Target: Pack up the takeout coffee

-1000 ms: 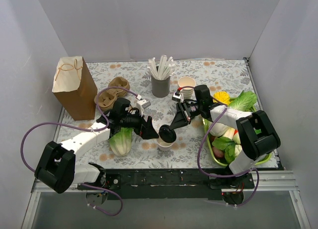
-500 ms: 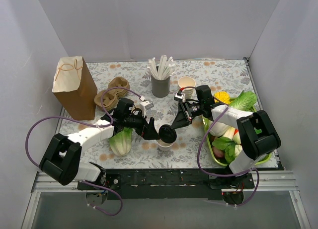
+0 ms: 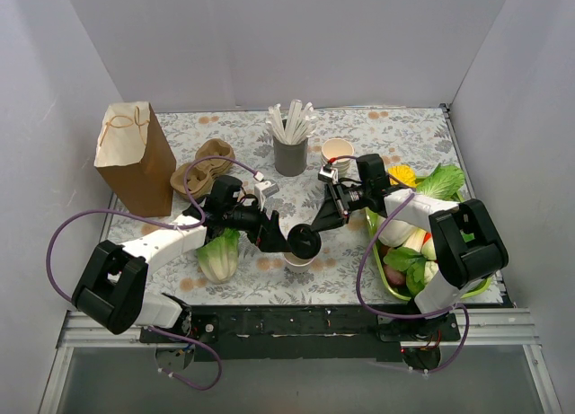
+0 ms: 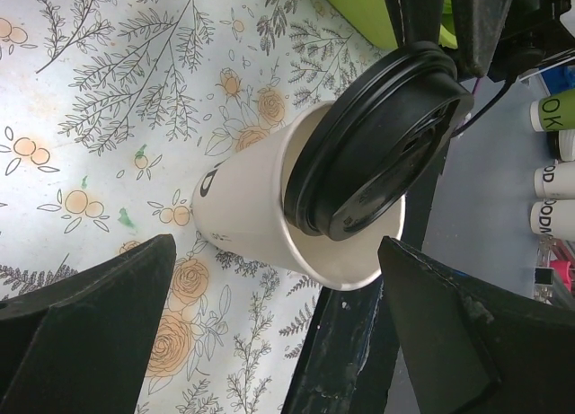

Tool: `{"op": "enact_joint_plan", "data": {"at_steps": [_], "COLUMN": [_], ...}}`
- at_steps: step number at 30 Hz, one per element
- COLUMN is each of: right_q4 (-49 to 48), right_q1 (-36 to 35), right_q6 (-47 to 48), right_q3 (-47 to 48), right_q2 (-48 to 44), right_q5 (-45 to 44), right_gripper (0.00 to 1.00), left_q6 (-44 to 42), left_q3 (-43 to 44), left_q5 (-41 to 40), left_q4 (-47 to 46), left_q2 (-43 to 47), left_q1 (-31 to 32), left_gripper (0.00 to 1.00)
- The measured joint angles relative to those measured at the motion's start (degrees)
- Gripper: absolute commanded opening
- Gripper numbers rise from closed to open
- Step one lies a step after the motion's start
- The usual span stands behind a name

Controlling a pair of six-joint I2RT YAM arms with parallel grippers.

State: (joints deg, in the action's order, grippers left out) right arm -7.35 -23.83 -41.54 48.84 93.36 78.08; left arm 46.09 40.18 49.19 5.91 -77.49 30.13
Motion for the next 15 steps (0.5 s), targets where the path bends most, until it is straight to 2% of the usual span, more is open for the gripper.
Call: {"op": "enact_joint_plan", "data": {"at_steps": [15], "right_q4": [3.8], "right_q1": [0.6], "right_q6": [3.8], "right_q3": [0.0], "right_q2": [0.8], "right_q5": [-1.5], "right_gripper": [0.29], "left_q6": [0.4], "left_q3": [0.0], "left_q5": [0.7], "left_q4": [-0.3], "left_q2": [0.0], "left_q1": [0.0], "left_gripper": [0.98]}}
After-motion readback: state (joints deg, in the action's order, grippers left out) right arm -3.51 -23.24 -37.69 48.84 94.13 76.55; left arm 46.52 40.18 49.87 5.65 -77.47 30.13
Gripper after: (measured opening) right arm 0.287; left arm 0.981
